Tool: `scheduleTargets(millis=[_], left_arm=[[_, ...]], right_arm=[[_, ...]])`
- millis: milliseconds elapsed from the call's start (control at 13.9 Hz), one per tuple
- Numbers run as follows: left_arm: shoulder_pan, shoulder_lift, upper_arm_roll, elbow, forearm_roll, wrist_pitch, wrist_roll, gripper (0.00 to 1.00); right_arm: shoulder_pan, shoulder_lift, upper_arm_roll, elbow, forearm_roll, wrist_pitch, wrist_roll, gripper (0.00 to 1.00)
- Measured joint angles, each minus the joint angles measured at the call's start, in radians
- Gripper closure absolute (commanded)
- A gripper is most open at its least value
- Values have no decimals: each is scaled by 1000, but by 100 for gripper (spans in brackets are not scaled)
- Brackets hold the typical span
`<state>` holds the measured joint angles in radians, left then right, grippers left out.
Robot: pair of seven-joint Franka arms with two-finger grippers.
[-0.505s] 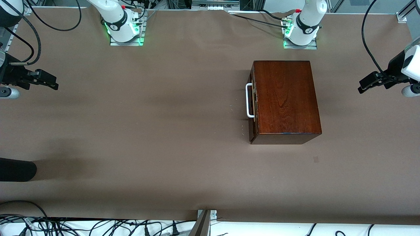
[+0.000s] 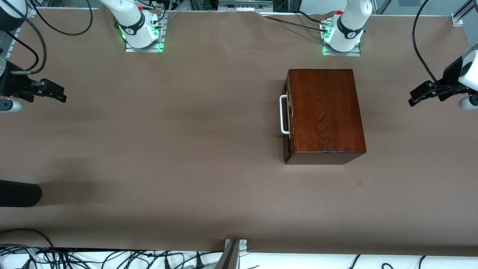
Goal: Open drawer, take yellow block, close drawer
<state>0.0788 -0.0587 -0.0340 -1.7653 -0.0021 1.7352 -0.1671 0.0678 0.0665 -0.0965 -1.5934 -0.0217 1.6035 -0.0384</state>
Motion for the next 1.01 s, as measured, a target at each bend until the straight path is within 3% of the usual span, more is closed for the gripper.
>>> scheduleTargets(millis=[1010], left_arm=[[0,0,-3,9,-1,-12,-2,0]], right_arm=[[1,0,0,0,0,0,0,0]])
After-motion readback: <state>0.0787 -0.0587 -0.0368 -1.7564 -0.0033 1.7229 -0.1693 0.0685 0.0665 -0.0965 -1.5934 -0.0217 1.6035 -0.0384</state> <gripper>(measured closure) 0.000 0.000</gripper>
